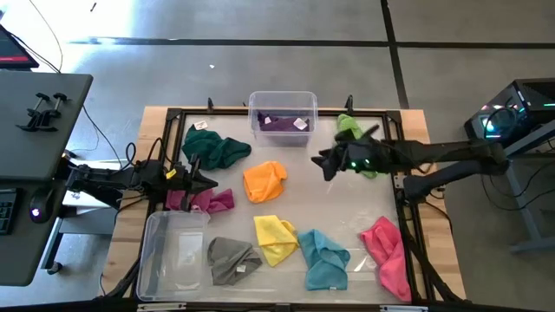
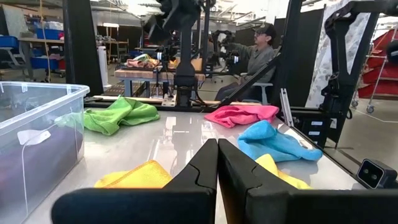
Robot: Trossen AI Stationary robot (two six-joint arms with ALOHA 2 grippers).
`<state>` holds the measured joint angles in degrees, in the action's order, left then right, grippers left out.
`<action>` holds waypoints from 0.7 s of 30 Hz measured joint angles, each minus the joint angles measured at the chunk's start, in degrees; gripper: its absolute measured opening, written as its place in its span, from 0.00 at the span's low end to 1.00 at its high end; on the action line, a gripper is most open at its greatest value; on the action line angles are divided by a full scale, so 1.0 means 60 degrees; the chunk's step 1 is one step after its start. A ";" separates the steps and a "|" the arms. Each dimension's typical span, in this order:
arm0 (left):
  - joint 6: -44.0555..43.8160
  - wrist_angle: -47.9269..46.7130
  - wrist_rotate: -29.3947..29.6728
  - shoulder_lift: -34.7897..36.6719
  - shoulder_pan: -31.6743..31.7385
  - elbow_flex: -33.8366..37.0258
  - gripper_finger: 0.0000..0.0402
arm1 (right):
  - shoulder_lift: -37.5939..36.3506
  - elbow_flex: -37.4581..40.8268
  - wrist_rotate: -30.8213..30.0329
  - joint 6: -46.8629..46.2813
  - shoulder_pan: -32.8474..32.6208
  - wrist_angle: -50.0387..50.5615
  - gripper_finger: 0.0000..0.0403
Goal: Sort towels by color in basket
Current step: Put the yellow microfiber towel into the bottom transparent bin
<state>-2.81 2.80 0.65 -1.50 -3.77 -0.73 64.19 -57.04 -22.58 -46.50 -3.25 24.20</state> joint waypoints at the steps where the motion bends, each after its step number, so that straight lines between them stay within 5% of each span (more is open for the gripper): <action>1: -0.0003 -0.0003 0.0003 0.0000 -0.0003 0.0003 0.00 | -0.0183 0.0225 -0.0219 -0.0202 -0.0166 -0.0029 0.51; 16: -0.0010 0.0001 -0.0001 0.0000 -0.0001 0.0003 0.00 | -0.2631 0.4168 -0.0612 -0.2735 -0.1596 -0.0437 0.51; 21: -0.0016 0.0010 0.0002 0.0000 -0.0002 0.0001 0.00 | -0.2766 0.4918 0.0740 -0.3229 -0.1653 -0.0304 0.51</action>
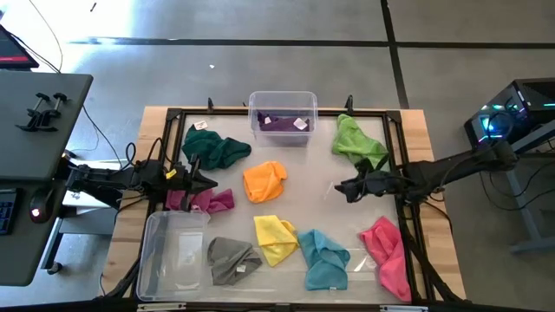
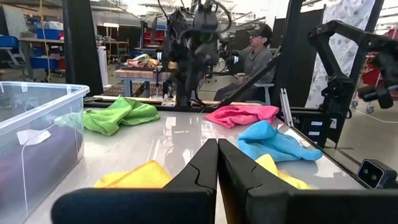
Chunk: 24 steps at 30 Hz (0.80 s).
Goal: Sort towels by color in basket
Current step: Put the yellow microfiber towel into the bottom transparent bin
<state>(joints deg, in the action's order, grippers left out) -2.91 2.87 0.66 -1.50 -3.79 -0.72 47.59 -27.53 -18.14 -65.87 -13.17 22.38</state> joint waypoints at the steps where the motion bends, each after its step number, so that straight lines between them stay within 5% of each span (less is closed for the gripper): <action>1: -0.0001 0.0005 0.0001 0.0000 0.0002 0.0002 0.00 | 0.0037 0.0082 0.0434 -0.0045 0.0000 0.0075 0.51; 8: -0.0001 0.0004 0.0001 0.0000 -0.0001 0.0002 0.00 | 0.0849 0.0208 0.2618 -0.0535 -0.0004 0.1370 0.51; 20: -0.0715 -0.0005 -0.0003 0.0000 0.0001 0.0002 0.00 | 0.1845 -0.0044 0.4146 -0.0757 -0.0004 0.1966 0.51; 24: -0.0744 -0.0004 -0.0002 0.0000 0.0000 0.0002 0.00 | 0.1844 -0.0503 0.4598 0.0294 -0.0109 0.2029 0.51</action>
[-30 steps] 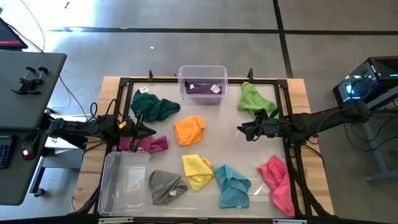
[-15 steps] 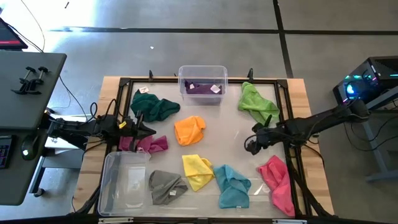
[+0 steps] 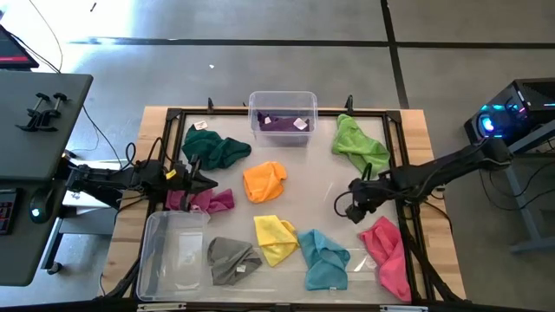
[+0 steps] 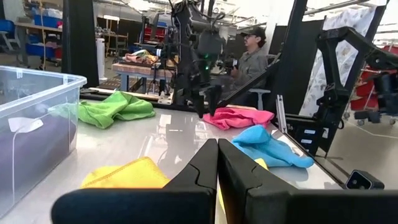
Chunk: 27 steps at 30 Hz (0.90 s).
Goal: Sort towels by color in basket
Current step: Put the yellow microfiber towel into the bottom transparent bin
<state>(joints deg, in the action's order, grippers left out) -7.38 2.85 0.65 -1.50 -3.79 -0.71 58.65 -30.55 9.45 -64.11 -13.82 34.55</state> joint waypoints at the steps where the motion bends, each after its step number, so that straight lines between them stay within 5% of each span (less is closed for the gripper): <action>1: 0.0000 -0.0002 0.0000 0.0000 0.0002 -0.0003 0.00 | 0.0006 -0.0123 0.0059 0.0409 -0.0072 -0.0127 0.51; 6: 0.0000 -0.0002 -0.0001 0.0000 -0.0001 0.0000 0.00 | 0.0029 -0.0459 0.0026 0.1866 -0.0428 -0.0071 0.51; 17: -0.0004 -0.0002 0.0002 0.0000 -0.0001 -0.0001 0.00 | -0.0162 -0.0469 -0.0488 0.1301 -0.0184 0.0112 0.51; 27: -0.0009 -0.0002 0.0002 0.0000 0.0001 0.0000 0.00 | -0.0186 -0.0469 -0.0457 0.2640 0.0138 0.0087 0.51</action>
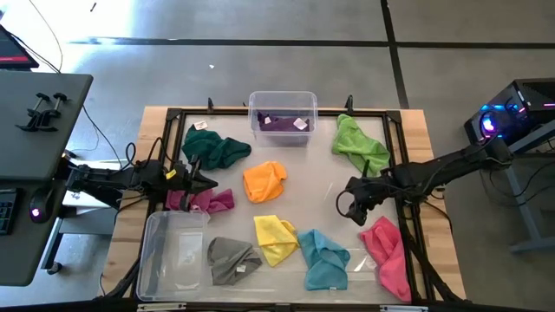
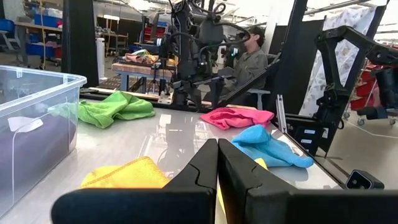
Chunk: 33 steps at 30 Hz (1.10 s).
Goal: Sort towels by color in basket
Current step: Put the yellow microfiber towel into the bottom transparent bin
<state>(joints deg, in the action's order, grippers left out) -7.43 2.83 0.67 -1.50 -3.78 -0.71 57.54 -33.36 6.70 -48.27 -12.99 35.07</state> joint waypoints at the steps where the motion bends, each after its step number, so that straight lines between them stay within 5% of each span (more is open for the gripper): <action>1: 0.0001 -0.0004 -0.0001 0.0000 0.0001 -0.0003 0.00 | 0.0000 0.0000 0.0000 0.0167 0.0000 -0.0082 0.51; 6: -0.0180 0.0031 -0.0003 0.0000 0.0001 0.0000 0.00 | 0.0044 0.0000 -0.0016 0.0480 0.0000 -0.0701 0.51; 19: -0.3968 0.1868 0.0008 0.0006 -0.0001 -0.0004 0.00 | 0.0295 0.0000 -0.0148 -0.0398 0.0000 -0.1181 0.51; 25: -0.3413 0.2686 0.0440 -0.0046 -0.0001 -0.0014 0.00 | 0.0295 0.0000 -0.0109 -0.0466 0.0000 -0.1185 0.51; 33: -0.2354 -0.0680 0.1270 -0.1317 -0.0001 -0.2071 0.00 | 0.0295 0.0000 -0.0358 -0.0790 0.0000 -0.1185 0.51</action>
<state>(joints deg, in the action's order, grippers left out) -21.55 -1.25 8.29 -9.40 -3.78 -13.14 59.31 -33.36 4.55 -53.01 -12.99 27.97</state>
